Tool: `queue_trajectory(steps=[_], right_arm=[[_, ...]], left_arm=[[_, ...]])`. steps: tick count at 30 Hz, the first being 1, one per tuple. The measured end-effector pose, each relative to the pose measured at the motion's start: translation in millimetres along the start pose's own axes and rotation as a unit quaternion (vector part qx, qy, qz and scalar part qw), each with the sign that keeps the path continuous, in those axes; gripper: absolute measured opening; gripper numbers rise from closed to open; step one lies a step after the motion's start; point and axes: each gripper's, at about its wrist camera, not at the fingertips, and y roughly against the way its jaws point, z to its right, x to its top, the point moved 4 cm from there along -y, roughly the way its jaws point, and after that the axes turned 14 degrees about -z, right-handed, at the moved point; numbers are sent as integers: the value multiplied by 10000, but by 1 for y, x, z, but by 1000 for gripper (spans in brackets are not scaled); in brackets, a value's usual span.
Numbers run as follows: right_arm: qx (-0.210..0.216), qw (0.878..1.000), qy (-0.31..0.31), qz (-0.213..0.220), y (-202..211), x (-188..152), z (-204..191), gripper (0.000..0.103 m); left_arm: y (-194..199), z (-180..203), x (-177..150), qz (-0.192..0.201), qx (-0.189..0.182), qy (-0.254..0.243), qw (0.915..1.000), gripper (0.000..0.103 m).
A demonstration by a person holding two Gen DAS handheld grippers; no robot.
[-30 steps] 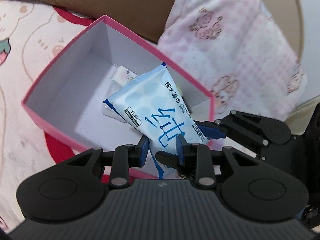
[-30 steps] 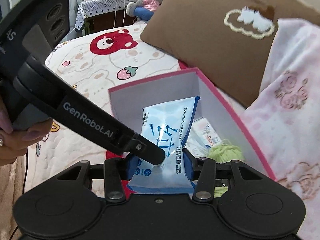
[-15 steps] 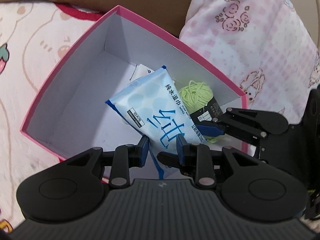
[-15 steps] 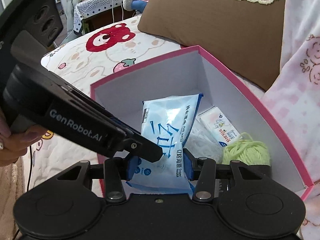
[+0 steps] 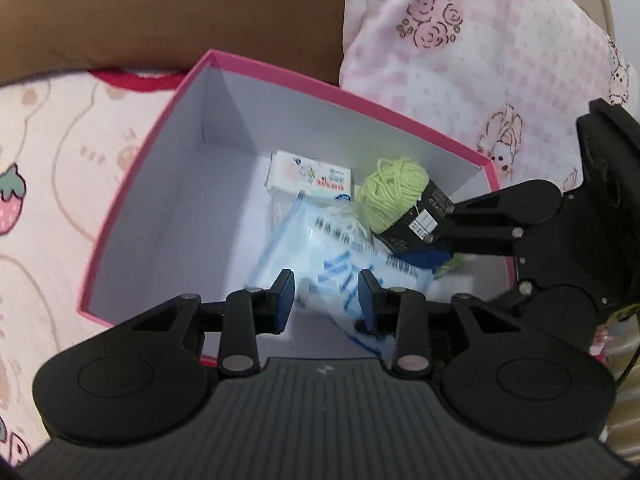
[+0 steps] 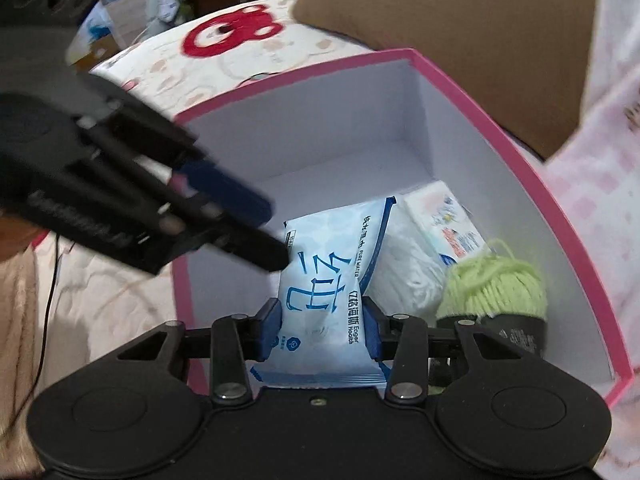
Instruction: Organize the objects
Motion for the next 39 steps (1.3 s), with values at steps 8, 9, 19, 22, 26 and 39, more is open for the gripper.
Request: queue_trajectory(steps=[8,9,19,22,26,39], right_arm=[[-184,9994,-231,-182,1,20,14,62],[-247,9990,-350,-158,3,18,17,62],[-227,9819,-1866,-236,-1,-17,19,41],[121,9710,-2369,-314,-12,-22,22,38],[797,9467,-3107,-285,-32,-24,29,29],[-215,9570,-2757,876,48,-46,-7,37]], left_arm=[[5,-2,3,257,202,-32,9995,34],[7,-3,3,317,265,-51,9991,34],[4,-10,8,415,582,-98,9974,35],[3,-8,8,372,565,-102,9977,35],[5,-8,8,320,507,32,9982,39],[33,3,-1,214,837,309,9958,49]])
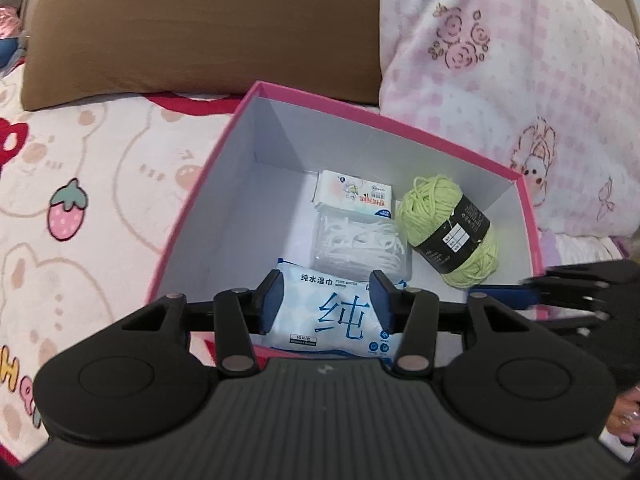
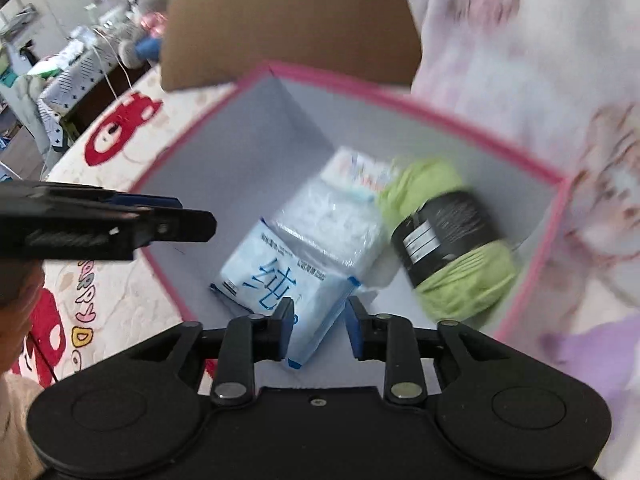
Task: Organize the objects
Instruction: 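Open the left gripper and withdraw it from the pink box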
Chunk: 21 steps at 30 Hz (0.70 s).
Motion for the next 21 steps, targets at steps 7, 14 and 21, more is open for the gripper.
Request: queue_trajectory(steps=[7,14,21], right_arm=[[-114,9987,240,429,50,-30,-9,47],[-134,9971,360,652,88,-54,-16,57],[-235,9948,574,803,124,-78,-25,68]], left_arm=[[32,12,-13,-67,149,36,9999,61],[63,30,-34,-151,246,-96,9995,68],[97,53,-47,-200,224,-324,9990,73]])
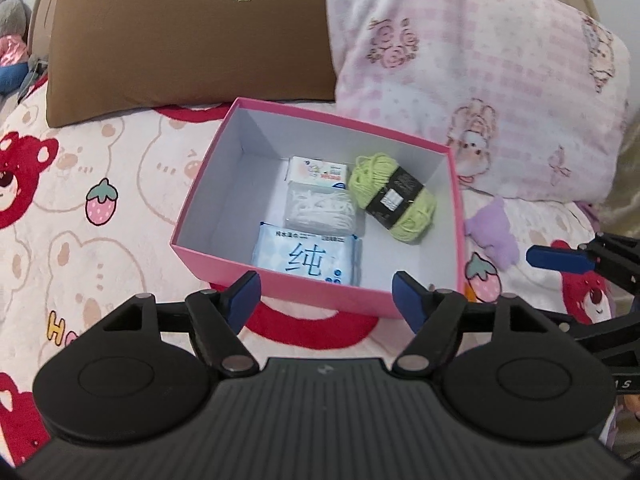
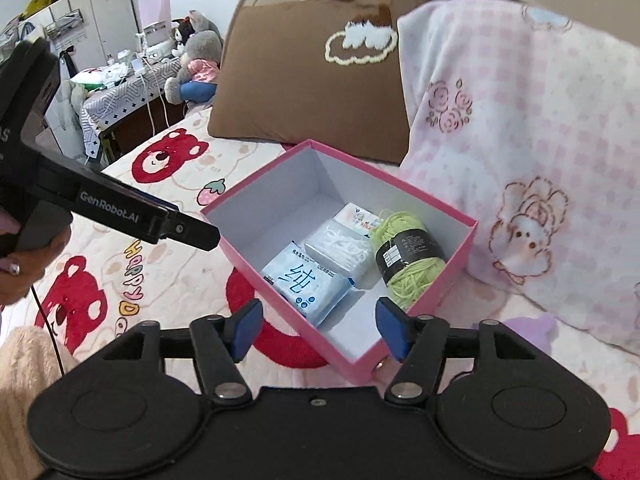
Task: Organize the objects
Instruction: 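Open the left gripper and withdraw it from the pink box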
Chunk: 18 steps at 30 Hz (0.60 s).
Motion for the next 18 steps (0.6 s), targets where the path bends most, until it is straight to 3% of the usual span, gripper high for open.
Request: queue_trajectory(steps=[2,5,11,18], right_arm=[[-22,10000,74,27,11,-4,-3,71],[-29,9999,101,110,29,-11,-5,85],[-229,9993,254,154,58,-28,-4,87],[-357,9991,193,136,78,-47,5,88]], left_arm=[[9,8,-4,-44,-36,-72,10000,73],[22,21,-10,-90,-127,-207,9997,75],[41,44,-23,-206,-378,-414,9982,77],[55,68,-37,-196,-225,-732,9969,81]])
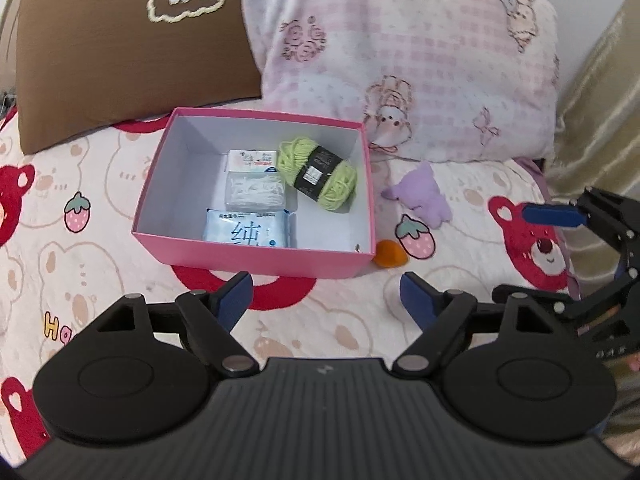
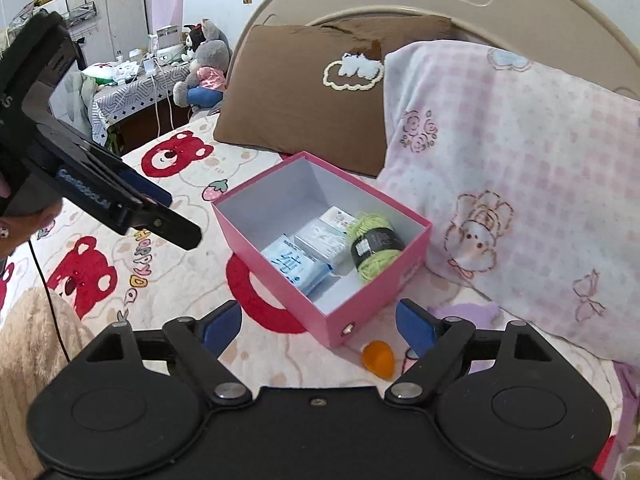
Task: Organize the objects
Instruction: 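Open the left gripper and withdraw it from the pink box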
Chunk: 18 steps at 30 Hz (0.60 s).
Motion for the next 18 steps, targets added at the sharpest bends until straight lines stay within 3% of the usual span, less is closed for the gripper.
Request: queue_trajectory(steps=[6,12,18], right_arm=[[-120,9999,85,-11,10,-19,5,88],[-270,9995,156,90,11,-35,9,88],[-62,9998,-72,192,4,-47,14,88]], left_arm=[[2,22,-10,-94,-151,-210,9996,87],[-11,36,-16,-89,-267,-112,9995,92],[-36,54,-19,-124,-437,-196,9988,92]])
